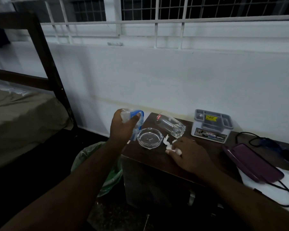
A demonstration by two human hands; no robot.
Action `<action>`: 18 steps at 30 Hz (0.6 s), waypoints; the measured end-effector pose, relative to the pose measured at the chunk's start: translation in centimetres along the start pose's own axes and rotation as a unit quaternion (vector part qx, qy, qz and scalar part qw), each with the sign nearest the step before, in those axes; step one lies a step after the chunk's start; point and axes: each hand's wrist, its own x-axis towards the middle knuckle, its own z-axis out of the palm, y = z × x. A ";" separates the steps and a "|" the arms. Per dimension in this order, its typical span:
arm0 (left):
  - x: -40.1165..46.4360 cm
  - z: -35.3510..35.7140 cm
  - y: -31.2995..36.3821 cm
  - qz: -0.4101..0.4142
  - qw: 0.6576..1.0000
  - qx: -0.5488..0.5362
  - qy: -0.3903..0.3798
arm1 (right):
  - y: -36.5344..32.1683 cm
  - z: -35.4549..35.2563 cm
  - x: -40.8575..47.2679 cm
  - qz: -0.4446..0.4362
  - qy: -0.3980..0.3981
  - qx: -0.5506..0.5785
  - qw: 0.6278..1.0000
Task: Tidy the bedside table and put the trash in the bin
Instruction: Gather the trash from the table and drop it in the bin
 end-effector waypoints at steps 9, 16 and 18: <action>0.0 -0.2 -0.6 -0.025 1.000 0.000 -0.019 | -0.1 1.7 1.4 0.000 0.001 -0.063 0.998; 0.5 -1.6 -1.3 -0.030 0.998 0.029 -0.039 | 1.9 -1.0 2.5 0.037 -0.057 0.122 0.990; 0.7 -2.0 -1.4 -0.037 0.998 0.030 -0.045 | 2.8 -2.3 2.9 0.067 -0.071 0.150 0.984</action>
